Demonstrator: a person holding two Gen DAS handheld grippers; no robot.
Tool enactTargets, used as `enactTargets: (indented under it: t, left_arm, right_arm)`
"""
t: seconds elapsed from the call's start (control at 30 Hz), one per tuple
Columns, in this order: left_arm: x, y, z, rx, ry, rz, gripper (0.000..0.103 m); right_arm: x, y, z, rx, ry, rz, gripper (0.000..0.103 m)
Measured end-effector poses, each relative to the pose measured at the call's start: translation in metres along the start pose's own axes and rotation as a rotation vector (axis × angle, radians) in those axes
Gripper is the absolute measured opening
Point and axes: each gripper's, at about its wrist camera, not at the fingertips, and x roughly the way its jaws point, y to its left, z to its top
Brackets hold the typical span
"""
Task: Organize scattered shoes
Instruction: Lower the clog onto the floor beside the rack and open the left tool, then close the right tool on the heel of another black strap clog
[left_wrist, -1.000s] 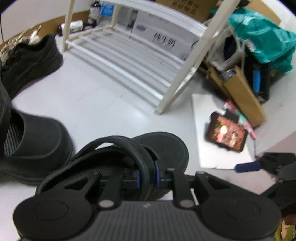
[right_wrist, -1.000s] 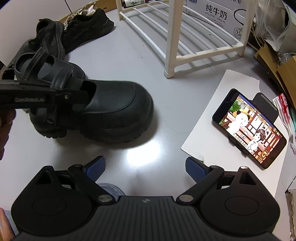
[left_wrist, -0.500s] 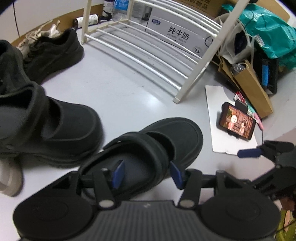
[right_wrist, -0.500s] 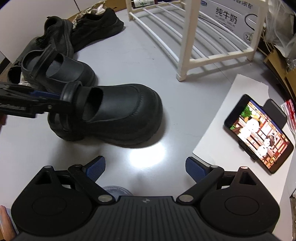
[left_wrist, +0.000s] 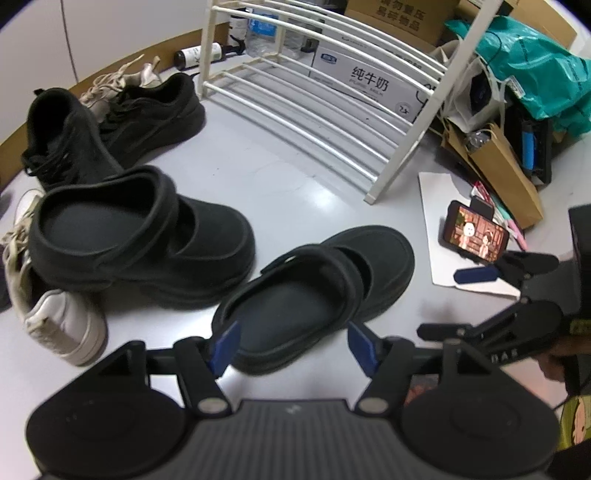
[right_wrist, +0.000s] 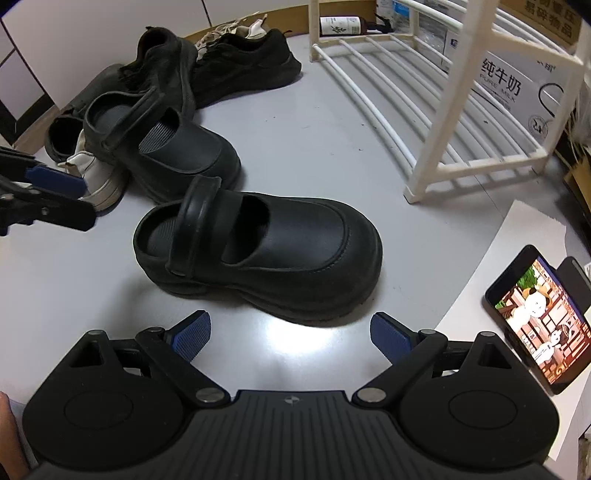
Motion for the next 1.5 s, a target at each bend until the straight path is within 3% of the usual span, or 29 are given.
enactTargets:
  t: [0.57,0.63,0.83,0.97,1.13,1.5]
  left_arm:
    - [-0.041,0.062,-0.072,-0.18,-0.072,0.028,0.073]
    - [-0.043,0.069,-0.075,-0.213,-0.079,0.025,0.073]
    - [-0.049,0.082,-0.082,-0.245,-0.091,0.023,0.073]
    - [-0.051,0.086,-0.086,-0.255,-0.097,0.029,0.083]
    - [-0.049,0.091,-0.092,-0.274,-0.084,0.039,0.083]
    - [-0.043,0.092,-0.096,-0.283,-0.06,0.05,0.084]
  right_arm:
    - [0.018,0.023,0.015,-0.165,0.005,-0.03,0.098]
    - [0.019,0.028,0.016,-0.214,-0.028,-0.036,0.098]
    - [0.028,0.033,0.026,-0.262,0.025,-0.086,0.1]
    - [0.031,0.039,0.028,-0.343,0.037,-0.074,0.099]
    - [0.037,0.049,0.028,-0.498,0.03,-0.09,0.099]
    - [0.054,0.051,0.037,-0.667,0.05,-0.092,0.099]
